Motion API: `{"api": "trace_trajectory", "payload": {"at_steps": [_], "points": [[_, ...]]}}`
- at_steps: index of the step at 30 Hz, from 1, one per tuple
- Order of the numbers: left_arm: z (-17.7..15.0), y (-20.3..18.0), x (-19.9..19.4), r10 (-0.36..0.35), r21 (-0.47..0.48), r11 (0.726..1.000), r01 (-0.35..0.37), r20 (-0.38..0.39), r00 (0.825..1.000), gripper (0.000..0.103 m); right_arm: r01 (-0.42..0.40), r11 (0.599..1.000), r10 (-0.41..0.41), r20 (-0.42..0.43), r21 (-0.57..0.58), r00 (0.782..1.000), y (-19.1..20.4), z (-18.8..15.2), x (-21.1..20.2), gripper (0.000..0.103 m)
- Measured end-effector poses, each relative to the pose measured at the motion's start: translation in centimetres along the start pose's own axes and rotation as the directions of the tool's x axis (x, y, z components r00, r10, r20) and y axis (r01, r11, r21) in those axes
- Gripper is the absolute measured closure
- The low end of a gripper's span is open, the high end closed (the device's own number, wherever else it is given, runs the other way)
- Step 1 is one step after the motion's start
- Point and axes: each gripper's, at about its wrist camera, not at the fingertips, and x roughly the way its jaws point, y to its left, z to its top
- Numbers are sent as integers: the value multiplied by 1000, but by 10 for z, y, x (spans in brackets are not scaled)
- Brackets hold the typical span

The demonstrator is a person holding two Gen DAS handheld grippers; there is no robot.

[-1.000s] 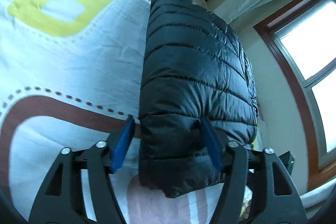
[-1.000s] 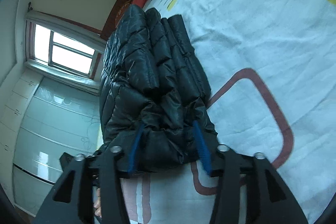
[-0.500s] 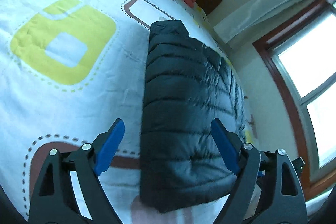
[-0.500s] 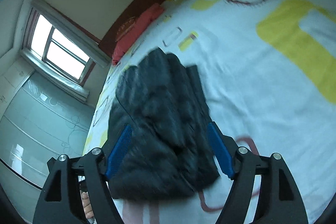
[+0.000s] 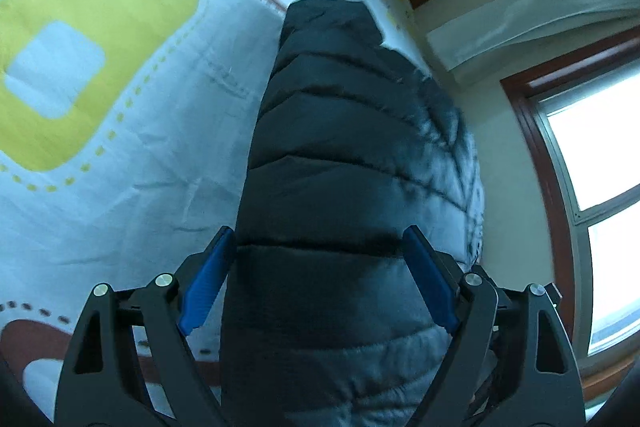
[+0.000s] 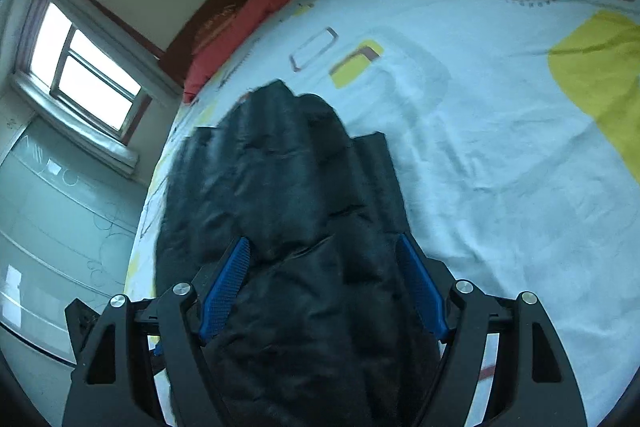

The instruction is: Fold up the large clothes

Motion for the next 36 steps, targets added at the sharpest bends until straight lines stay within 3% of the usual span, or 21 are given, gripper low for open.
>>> {"api": "trace_trajectory", "payload": {"at_steps": [4, 10, 14, 17, 19, 25, 36], "points": [[0, 8, 14, -37, -33, 999, 36, -11, 999, 11, -29, 999, 30, -20, 22, 999, -17, 0, 17, 22], [1, 23, 35, -139, -118, 984, 131, -58, 989, 6, -172, 980, 177, -53, 97, 983, -42, -3, 36, 19], [1, 16, 41, -141, -79, 988, 136, -57, 988, 4, -183, 982, 186, -53, 56, 981, -40, -6, 37, 19], [3, 13, 46, -162, -68, 985, 158, -67, 985, 4, -202, 978, 205, -53, 47, 977, -39, -9, 36, 26], [3, 13, 47, -170, -68, 984, 165, -66, 983, 7, -218, 974, 221, -56, 53, 974, -39, -9, 39, 37], [0, 12, 41, -166, -58, 985, 163, -44, 985, 24, -262, 963, 266, -61, 67, 962, -37, -12, 40, 51], [-3, -5, 26, -144, 31, 989, 144, -2, 990, 36, -324, 944, 325, -6, 65, 946, -29, -19, 30, 63]]}}
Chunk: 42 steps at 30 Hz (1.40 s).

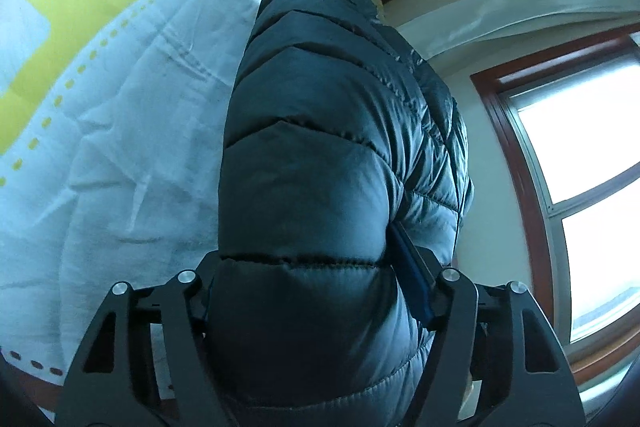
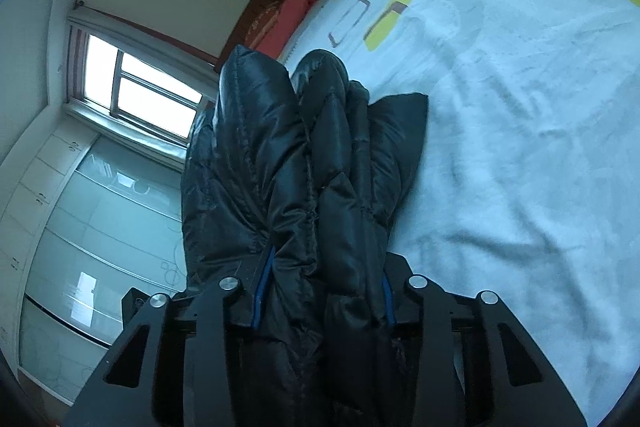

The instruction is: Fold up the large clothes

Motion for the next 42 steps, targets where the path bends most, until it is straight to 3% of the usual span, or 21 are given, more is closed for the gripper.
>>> {"api": "trace_trajectory", "payload": {"at_steps": [8, 19, 26, 32, 37, 42], "points": [[10, 1, -39, 4, 34, 999, -6, 56, 998, 38, -61, 998, 60, -14, -30, 998, 31, -5, 26, 65], [71, 37, -95, 46, 27, 998, -50, 152, 987, 38, -143, 989, 139, -80, -39, 987, 76, 3, 113, 65], [92, 83, -96, 77, -47, 996, -71, 135, 988, 38, -123, 992, 120, -128, -20, 985, 71, -3, 151, 65], [92, 106, -89, 69, -81, 995, -59, 127, 989, 34, -105, 994, 98, -138, -42, 986, 70, -4, 150, 65], [93, 117, -99, 54, -108, 993, -42, 114, 992, 23, -64, 995, 51, -159, -83, 986, 84, 0, 149, 46], [98, 121, -118, 30, -139, 990, -12, 128, 991, 19, -35, 989, 10, -169, -145, 985, 93, 6, 138, 36]]}}
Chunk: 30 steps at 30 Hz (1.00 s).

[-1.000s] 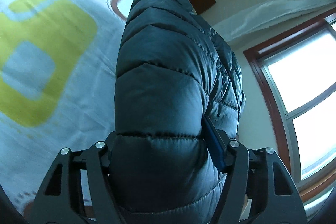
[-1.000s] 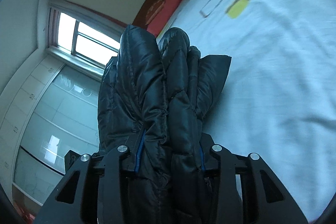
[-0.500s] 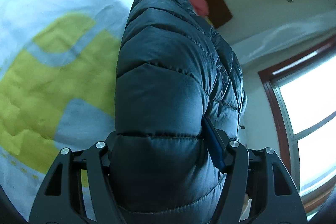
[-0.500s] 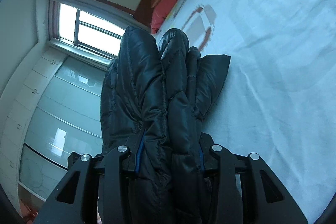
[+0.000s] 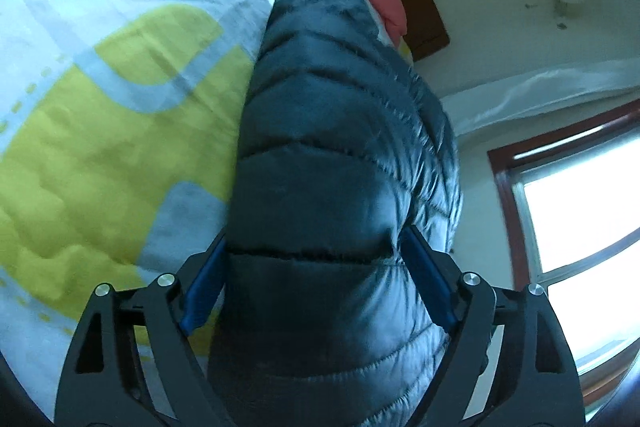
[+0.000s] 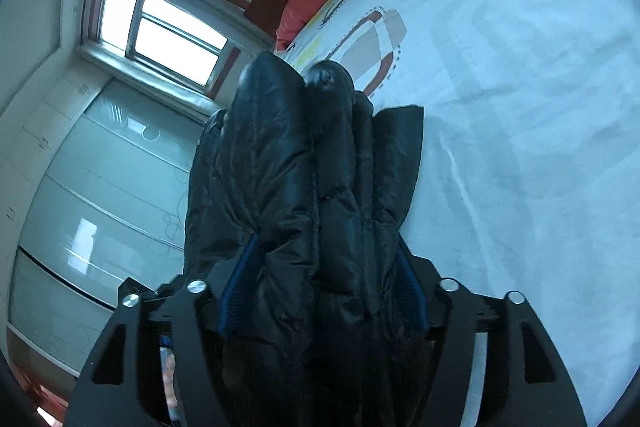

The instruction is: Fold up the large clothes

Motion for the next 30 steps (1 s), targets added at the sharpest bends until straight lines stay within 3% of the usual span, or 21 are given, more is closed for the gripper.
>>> {"api": "trace_trajectory", "payload": {"at_steps": [5, 12, 18, 20, 21, 24, 30], "points": [[21, 1, -6, 20, 4, 1000, -21, 52, 998, 17, 21, 1000, -21, 5, -1, 1000, 1, 22, -1, 33], [41, -11, 24, 49, 33, 998, -49, 10, 999, 15, -28, 996, 26, 27, 86, 999, -4, 57, 8, 30], [49, -11, 35, 69, 11, 998, -70, 8, 998, 13, 19, 997, -17, -19, 79, 1000, -1, 68, 39, 30], [50, -9, 39, 76, -3, 997, -76, 13, 997, 15, 16, 990, -13, -23, 143, 1000, -14, 66, 46, 42], [50, -7, 40, 77, -10, 997, -76, 16, 997, 18, -1, 986, 6, -29, 167, 1000, -19, 64, 47, 53], [46, -10, 44, 109, 7, 994, -109, 33, 993, 25, 0, 984, 5, -31, 176, 1000, -24, 60, 50, 65], [42, -11, 52, 154, 38, 987, -156, 59, 986, 31, -2, 981, 6, -20, 196, 1000, -36, 52, 59, 69]]}}
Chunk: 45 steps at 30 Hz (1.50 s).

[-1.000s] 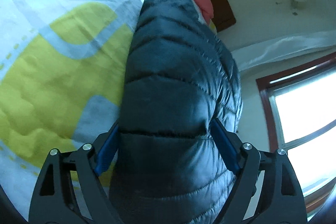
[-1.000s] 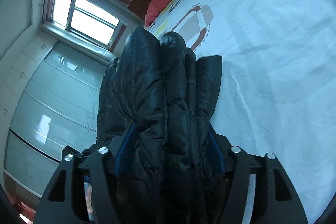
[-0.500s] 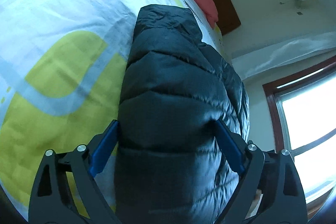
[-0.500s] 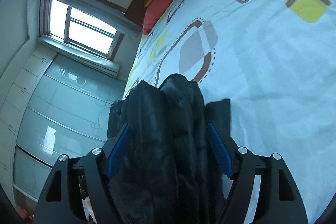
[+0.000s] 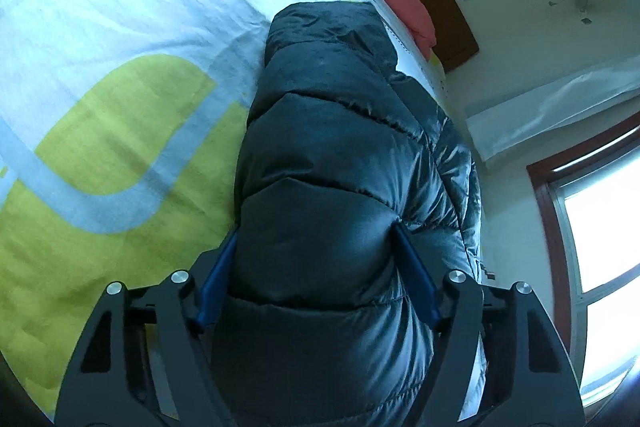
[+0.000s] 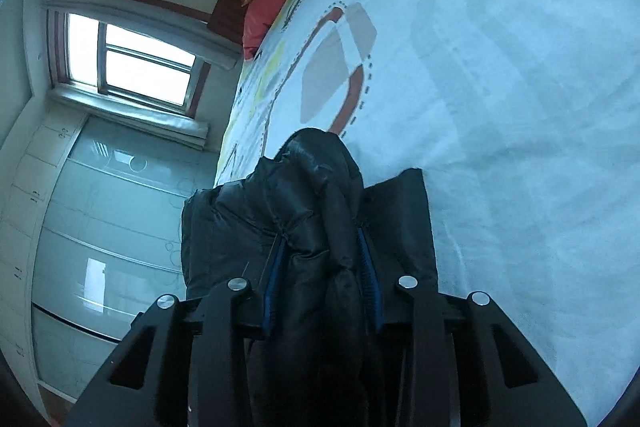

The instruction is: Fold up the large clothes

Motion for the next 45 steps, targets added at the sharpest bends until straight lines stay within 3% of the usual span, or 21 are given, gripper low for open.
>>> {"api": "trace_trajectory", "payload": {"at_steps": [5, 12, 16, 21, 31, 36, 39, 41, 45], "points": [[-1, -4, 7, 47, 36, 998, -48, 12, 999, 30, -42, 998, 41, 11, 37, 999, -13, -4, 2, 71], [-2, -3, 7, 49, 44, 998, -50, 19, 999, 30, -60, 997, 59, 12, 43, 998, -15, -5, 0, 71], [-1, -5, 5, 43, 46, 998, -43, 5, 999, 29, -74, 996, 74, 3, 47, 997, -12, -2, -5, 65], [3, -4, -4, 31, 36, 999, -30, -27, 999, 19, -55, 998, 55, 9, 35, 998, -2, -6, -20, 54], [-26, -23, -56, 134, 141, 980, -141, 58, 989, 17, 59, 998, -59, 71, 2, 996, 15, -37, -73, 47], [-58, -37, -85, 187, 216, 954, -208, 115, 976, 17, 149, 988, -145, 113, -32, 983, 26, -66, -102, 47], [-80, -50, -103, 224, 275, 925, -263, 166, 960, 17, 232, 969, -219, 142, -83, 965, 38, -88, -118, 46], [-95, -60, -116, 246, 310, 901, -303, 211, 946, 16, 284, 952, -262, 168, -118, 950, 45, -101, -126, 39], [-123, -71, -134, 275, 348, 865, -362, 273, 922, 11, 404, 891, -358, 229, -207, 905, 62, -131, -142, 38]]}}
